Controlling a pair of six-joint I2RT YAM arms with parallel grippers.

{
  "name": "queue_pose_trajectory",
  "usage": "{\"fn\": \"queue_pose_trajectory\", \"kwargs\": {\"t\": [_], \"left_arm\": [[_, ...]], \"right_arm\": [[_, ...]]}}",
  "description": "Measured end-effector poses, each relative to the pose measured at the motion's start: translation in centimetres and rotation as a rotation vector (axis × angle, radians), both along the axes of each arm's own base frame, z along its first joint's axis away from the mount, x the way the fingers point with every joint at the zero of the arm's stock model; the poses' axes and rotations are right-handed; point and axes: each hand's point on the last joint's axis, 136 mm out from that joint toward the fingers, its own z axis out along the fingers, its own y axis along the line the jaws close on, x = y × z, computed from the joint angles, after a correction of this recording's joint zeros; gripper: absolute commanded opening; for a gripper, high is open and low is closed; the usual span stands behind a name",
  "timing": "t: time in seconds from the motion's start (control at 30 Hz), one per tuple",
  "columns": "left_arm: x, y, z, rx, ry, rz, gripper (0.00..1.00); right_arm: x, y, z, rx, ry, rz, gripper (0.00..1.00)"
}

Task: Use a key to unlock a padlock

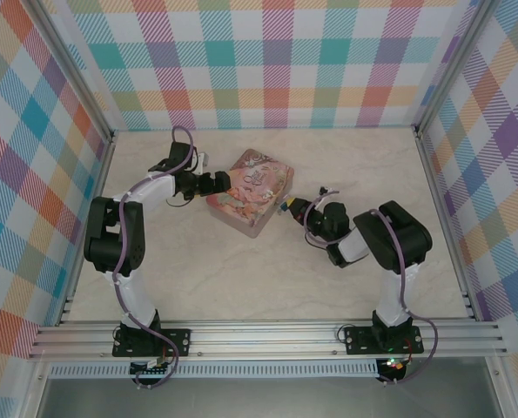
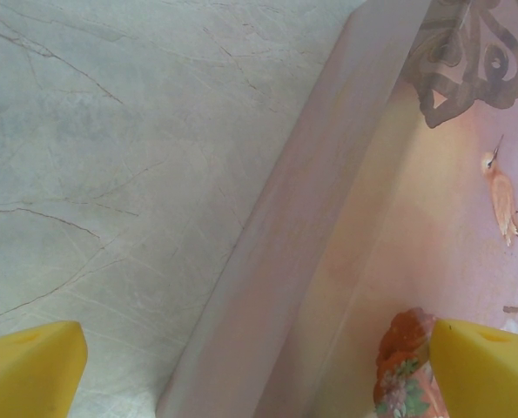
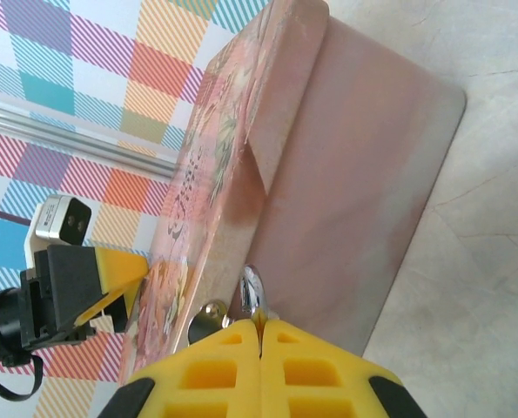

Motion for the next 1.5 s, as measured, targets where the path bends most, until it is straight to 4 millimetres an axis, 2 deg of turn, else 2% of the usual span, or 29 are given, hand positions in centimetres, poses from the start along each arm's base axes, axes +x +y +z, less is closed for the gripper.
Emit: {"fn": "queue_pose_trajectory", "kwargs": {"t": [0.13,0.33,0.4,0.53,0.6,0.73,0.9,1.1,1.3,1.5], "left_arm": [[0.2,0.2,0.4,0.013,0.003,0.007,1.00],[0.7,0.5,2.3,0.025,-0.029,0.026,1.00],[0.7,0.7,3.9,0.024,-0.064,0.042,1.00],[0.3,1.1,9.0,0.003,-0.194,0.065,1.00],[-0.5,1.3,12.1,-0.017,-0.275,0.073,1.00],[-3.1,1.7,15.1,-0.048,-0.349,0.087,1.00],[-5.7,2.2,15.5,-0.058,-0.354,0.097,1.00],[-7.3,2.5,15.9,-0.060,-0.350,0.099,1.00],[-7.8,2.7,16.3,-0.057,-0.355,0.102,1.00],[-8.3,2.9,16.4,-0.048,-0.349,0.109,1.00]], "right_arm": [[-0.9,-0.6,0.6,-0.065,-0.011,0.010,0.00],[-2.4,-1.0,4.5,-0.175,-0.084,0.060,0.00],[-3.4,-1.2,4.9,-0.227,-0.078,0.091,0.00],[-6.2,-2.0,4.4,-0.354,-0.017,0.171,0.00],[-7.7,-2.7,4.1,-0.427,0.032,0.210,0.00],[-10.4,-4.0,3.7,-0.526,0.106,0.266,0.00],[-13.6,-5.5,0.7,-0.603,0.263,0.326,0.00],[-14.9,-6.0,-2.5,-0.645,0.393,0.364,0.00],[-14.9,-5.8,-5.1,-0.667,0.487,0.404,0.00],[-13.6,-4.8,-5.6,-0.654,0.485,0.419,0.06]]}}
